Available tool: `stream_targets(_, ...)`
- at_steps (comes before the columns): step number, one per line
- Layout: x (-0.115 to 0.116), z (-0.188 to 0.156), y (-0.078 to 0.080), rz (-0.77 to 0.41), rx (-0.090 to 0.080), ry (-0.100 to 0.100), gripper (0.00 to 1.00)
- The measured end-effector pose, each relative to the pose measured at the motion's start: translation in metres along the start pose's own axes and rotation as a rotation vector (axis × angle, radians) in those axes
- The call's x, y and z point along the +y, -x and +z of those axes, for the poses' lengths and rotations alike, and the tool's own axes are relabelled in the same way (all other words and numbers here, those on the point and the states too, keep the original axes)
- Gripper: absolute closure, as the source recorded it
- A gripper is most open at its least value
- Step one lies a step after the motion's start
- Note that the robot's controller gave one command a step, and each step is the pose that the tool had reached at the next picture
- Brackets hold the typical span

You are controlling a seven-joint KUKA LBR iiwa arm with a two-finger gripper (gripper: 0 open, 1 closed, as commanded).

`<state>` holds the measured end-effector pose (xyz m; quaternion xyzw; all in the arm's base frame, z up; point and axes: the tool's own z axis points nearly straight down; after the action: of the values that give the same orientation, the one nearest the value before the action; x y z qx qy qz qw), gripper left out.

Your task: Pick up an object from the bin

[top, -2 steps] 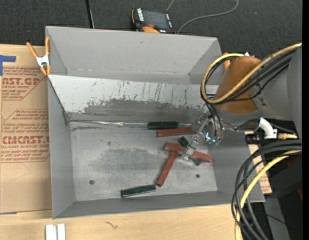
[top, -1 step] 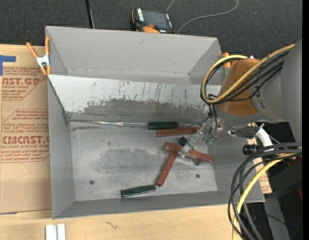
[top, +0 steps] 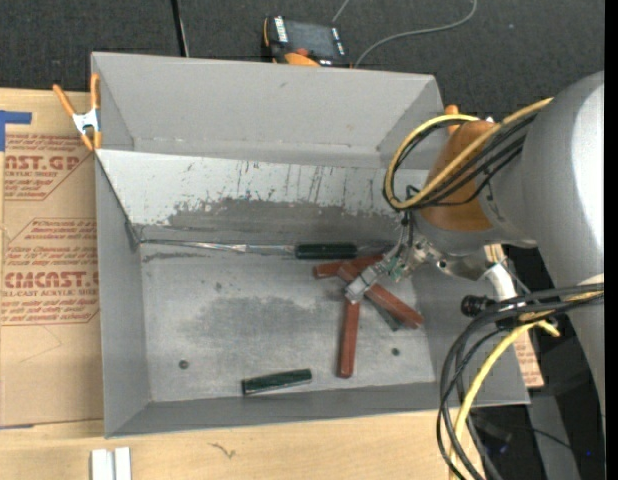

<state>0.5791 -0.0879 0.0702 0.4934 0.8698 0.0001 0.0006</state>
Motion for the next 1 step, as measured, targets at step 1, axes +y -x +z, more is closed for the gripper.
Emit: stream_targets(1,-0.0107,0.0004,-0.0561,0.210,0.003,-0.002,0.00)
